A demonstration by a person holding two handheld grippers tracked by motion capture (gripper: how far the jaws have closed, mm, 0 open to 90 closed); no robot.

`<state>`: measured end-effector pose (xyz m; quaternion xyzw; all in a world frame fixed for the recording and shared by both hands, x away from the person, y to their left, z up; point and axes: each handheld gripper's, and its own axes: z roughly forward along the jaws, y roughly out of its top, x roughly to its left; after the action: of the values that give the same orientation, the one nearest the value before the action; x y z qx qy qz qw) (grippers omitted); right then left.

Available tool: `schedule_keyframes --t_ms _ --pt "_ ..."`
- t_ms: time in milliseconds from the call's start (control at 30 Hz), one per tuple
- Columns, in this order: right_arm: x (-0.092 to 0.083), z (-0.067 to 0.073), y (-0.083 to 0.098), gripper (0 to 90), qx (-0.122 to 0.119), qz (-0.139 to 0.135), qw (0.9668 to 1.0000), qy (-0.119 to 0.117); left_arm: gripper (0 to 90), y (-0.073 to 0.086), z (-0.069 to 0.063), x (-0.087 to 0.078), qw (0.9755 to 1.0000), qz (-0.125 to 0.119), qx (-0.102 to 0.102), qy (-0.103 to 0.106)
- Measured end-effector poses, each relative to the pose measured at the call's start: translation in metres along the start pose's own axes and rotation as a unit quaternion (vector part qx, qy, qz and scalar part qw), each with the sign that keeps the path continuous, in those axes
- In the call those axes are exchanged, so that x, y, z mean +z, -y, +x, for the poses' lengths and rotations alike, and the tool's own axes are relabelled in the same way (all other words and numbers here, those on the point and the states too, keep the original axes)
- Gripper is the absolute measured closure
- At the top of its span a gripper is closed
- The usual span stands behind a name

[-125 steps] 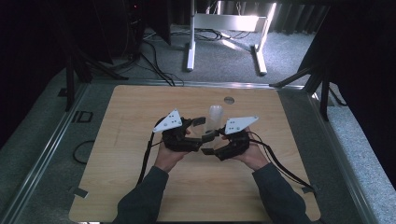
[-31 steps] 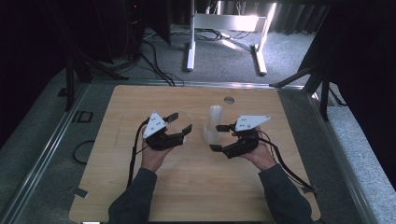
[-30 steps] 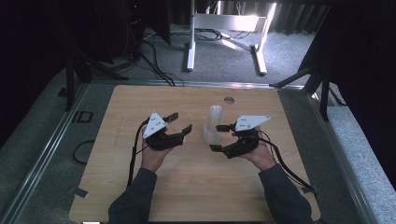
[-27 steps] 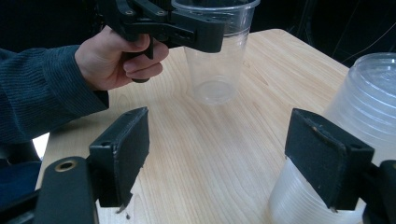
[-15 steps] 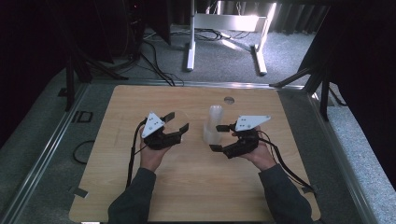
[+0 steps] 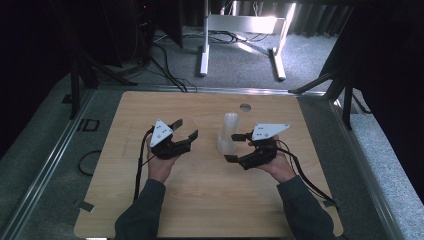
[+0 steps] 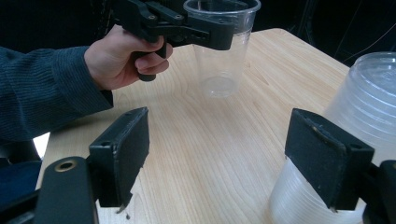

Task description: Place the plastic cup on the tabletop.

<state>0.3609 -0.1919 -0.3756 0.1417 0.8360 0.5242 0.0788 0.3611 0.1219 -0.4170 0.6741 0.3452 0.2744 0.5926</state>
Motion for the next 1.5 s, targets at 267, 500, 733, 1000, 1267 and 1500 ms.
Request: schedule_keyframes --t_ms 267,500,733,1000,1267,1500 --pt "0.000 0.000 0.001 21.7 0.002 0.001 1.0000 0.000 28.9 0.003 0.003 0.000 0.9999 0.005 -0.001 -0.009" --pt "0.001 0.000 0.001 21.7 0.002 0.000 1.0000 -0.001 28.8 0.005 0.007 -0.001 0.9998 0.001 -0.010 -0.019" --pt "0.001 0.000 0.001 21.7 0.002 0.000 1.0000 -0.001 28.8 0.008 0.011 -0.001 0.9995 0.006 -0.011 -0.027" --pt "0.002 0.001 0.002 21.7 0.002 0.000 1.0000 -0.003 28.8 0.013 0.014 0.000 0.9992 0.010 -0.017 -0.034" --pt "0.002 0.000 0.002 21.7 0.003 -0.001 1.0000 -0.003 28.8 0.016 0.017 0.000 0.9986 0.012 -0.017 -0.048" --pt "0.002 0.000 0.001 21.7 0.002 -0.002 1.0000 -0.003 28.8 0.020 0.020 0.000 0.9979 0.014 -0.020 -0.060"
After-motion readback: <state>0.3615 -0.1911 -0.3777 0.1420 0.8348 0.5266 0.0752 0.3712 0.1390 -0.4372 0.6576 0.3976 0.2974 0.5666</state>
